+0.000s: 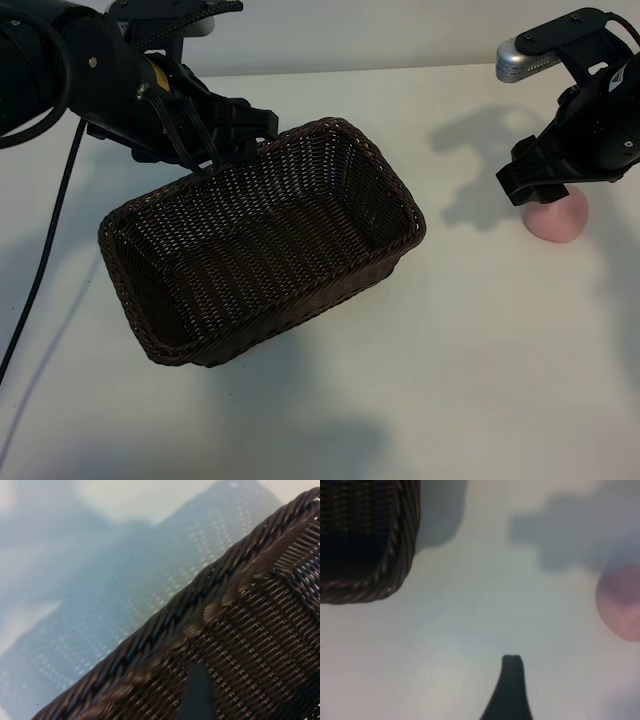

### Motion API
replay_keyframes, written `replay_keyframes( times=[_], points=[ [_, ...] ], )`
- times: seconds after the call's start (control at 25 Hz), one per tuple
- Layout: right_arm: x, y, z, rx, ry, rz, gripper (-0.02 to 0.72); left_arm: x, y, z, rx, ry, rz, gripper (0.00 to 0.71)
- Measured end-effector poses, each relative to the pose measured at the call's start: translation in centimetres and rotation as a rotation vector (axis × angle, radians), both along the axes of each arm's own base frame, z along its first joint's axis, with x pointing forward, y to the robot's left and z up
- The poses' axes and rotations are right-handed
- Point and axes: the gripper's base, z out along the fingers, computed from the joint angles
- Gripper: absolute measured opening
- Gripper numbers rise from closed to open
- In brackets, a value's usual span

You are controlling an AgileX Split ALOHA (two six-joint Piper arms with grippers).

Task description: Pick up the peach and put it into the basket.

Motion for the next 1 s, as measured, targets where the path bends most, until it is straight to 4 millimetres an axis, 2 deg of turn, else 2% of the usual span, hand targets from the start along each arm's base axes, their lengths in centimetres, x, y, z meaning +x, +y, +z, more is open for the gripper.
replay_keyframes(
  times=[0.28,0.56,0.8,1.0],
  points=[
    [0.0,0.0,0.0,0.000,0.000,0.000,0.595,0.0,0.0,0.0,0.000,0.002,0.001,0.592],
    [0.0,0.0,0.0,0.000,0.000,0.000,0.595,-0.7,0.5,-0.2,0.033,0.081,0.029,0.592],
    [0.0,0.0,0.0,0.001,-0.002,-0.001,0.595,-3.7,2.4,1.4,0.039,0.059,0.095,0.592],
    [0.0,0.0,0.0,0.002,-0.002,-0.001,0.595,-7.0,4.9,0.5,0.042,0.079,0.266,0.592]
  ],
)
